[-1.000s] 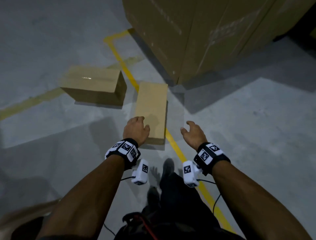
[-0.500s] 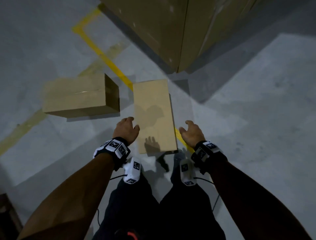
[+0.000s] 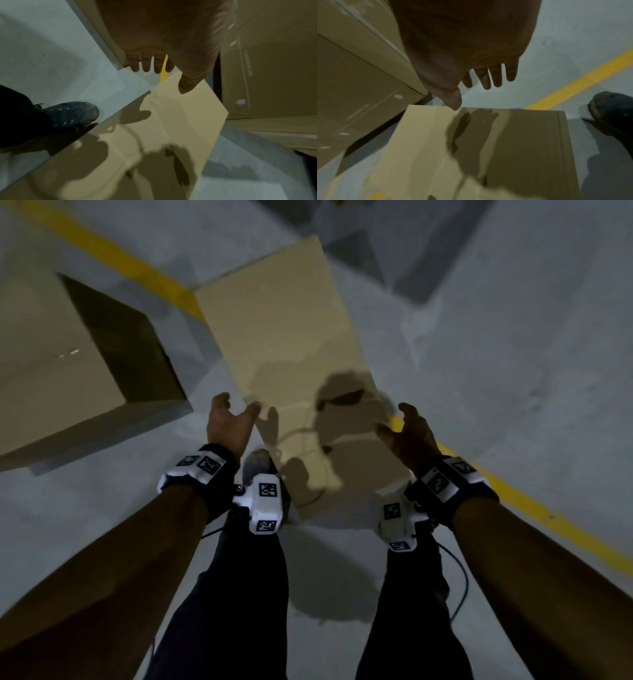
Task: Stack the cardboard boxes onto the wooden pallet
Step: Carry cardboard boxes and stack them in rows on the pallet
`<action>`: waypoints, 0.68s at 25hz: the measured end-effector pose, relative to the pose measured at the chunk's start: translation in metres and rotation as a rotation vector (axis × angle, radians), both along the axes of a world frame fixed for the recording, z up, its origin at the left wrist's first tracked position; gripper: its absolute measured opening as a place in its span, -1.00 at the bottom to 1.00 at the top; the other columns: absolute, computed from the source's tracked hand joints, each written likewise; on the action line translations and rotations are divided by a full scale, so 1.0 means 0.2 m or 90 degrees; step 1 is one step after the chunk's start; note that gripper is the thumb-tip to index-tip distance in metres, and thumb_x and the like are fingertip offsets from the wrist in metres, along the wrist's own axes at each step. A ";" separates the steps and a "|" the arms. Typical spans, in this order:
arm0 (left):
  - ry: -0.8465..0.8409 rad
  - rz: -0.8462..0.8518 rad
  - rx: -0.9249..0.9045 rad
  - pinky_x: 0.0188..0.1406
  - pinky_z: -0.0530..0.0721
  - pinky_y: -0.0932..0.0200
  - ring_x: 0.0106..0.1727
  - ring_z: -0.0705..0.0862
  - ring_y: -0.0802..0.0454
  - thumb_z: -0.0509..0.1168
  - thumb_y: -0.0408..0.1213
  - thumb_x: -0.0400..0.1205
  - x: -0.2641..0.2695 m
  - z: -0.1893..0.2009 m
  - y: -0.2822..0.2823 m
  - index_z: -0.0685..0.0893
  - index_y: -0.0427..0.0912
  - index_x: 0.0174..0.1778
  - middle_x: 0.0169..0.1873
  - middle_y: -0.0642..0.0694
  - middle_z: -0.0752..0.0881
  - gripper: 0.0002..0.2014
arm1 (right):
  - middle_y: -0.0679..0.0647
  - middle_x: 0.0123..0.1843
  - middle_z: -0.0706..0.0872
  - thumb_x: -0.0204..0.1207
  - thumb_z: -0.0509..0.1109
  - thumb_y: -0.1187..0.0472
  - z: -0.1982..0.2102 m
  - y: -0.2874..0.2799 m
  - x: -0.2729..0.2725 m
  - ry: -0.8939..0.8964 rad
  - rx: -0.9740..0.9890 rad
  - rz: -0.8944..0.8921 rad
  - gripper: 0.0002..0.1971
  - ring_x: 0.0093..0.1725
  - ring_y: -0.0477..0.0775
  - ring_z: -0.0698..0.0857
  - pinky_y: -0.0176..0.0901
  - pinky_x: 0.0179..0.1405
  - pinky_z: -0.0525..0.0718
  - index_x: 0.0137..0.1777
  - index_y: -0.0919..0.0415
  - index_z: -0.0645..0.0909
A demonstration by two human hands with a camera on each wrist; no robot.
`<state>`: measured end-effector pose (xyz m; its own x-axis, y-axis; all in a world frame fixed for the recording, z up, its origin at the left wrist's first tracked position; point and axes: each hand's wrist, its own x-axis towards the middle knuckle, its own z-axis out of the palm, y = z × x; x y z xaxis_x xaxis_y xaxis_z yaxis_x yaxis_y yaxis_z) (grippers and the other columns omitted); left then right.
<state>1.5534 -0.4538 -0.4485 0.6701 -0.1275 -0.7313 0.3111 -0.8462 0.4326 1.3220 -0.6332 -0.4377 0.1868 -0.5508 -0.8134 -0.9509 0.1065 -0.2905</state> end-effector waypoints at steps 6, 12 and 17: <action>0.138 0.096 -0.079 0.24 0.62 0.00 0.43 0.55 -0.16 0.49 -0.08 0.59 0.07 -0.44 -0.05 0.27 -0.17 0.62 0.46 -0.20 0.52 -0.25 | 0.18 0.70 0.18 0.44 0.55 -0.18 -0.43 0.09 0.09 -0.016 -0.032 -0.014 0.10 0.65 0.39 0.24 0.38 0.55 0.32 0.77 -0.06 -0.13; 0.025 0.003 -0.078 0.00 0.80 -0.15 0.11 0.67 -0.24 0.52 -0.19 0.57 0.00 -0.53 -0.09 0.18 -0.34 0.56 0.17 -0.34 0.57 -0.20 | 0.08 0.70 0.07 0.41 0.46 -0.34 -0.55 0.12 0.04 0.010 -0.076 0.050 0.16 0.66 0.29 0.13 0.31 0.56 0.22 0.75 -0.11 -0.30; -0.067 -0.083 -0.134 0.57 0.42 -0.17 0.56 0.41 -0.11 0.56 -0.07 0.50 -0.14 -0.43 -0.26 0.17 -0.12 0.68 0.55 -0.11 0.44 -0.07 | 0.18 0.71 0.12 0.45 0.49 -0.27 -0.55 -0.14 -0.09 -0.044 -0.031 -0.011 0.14 0.67 0.37 0.15 0.29 0.59 0.22 0.76 -0.12 -0.29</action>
